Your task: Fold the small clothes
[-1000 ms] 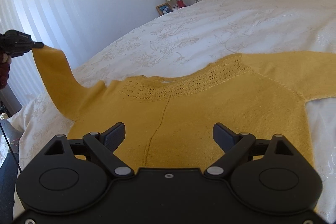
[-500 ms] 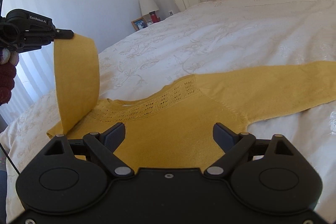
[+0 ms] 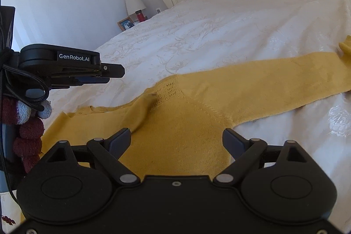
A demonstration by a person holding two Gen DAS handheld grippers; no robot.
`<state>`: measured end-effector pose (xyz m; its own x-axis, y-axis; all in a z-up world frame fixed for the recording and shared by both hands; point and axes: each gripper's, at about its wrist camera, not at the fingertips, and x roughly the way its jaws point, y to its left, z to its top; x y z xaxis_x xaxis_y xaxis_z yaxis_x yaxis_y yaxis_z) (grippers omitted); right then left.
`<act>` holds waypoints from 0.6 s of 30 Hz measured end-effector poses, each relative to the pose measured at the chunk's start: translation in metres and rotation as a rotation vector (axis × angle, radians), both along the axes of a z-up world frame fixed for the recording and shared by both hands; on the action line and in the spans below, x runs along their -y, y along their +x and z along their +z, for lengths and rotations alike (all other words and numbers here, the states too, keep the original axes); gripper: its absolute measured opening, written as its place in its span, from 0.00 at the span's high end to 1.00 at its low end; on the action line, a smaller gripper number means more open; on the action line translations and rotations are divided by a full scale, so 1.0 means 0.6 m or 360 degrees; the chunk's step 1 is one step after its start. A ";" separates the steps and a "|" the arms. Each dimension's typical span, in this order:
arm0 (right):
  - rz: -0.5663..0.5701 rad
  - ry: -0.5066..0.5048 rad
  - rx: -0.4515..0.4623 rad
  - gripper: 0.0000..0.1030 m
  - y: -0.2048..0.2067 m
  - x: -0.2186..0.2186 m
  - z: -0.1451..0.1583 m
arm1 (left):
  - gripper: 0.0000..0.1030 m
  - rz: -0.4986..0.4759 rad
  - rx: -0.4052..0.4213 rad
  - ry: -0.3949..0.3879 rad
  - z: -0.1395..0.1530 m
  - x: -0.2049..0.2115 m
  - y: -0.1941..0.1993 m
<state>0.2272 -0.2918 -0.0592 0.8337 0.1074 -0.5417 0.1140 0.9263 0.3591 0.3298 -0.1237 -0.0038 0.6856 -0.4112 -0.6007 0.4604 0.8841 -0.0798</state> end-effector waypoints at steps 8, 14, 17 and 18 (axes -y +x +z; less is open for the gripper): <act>0.0005 -0.0027 -0.0019 0.11 -0.002 -0.003 -0.008 | 0.52 -0.0168 0.0259 0.0136 0.021 -0.012 -0.090; 0.0046 -0.0024 0.0029 0.11 -0.010 -0.011 -0.011 | 0.49 0.0006 0.0264 0.0255 -0.009 -0.093 -0.129; 0.0081 0.0031 0.0043 0.11 -0.010 -0.015 -0.014 | 0.49 0.0196 0.0135 0.0261 -0.034 -0.158 -0.122; 0.0089 0.0041 0.0043 0.12 -0.008 -0.019 -0.016 | 0.49 0.0257 0.0092 0.0255 -0.044 -0.178 -0.117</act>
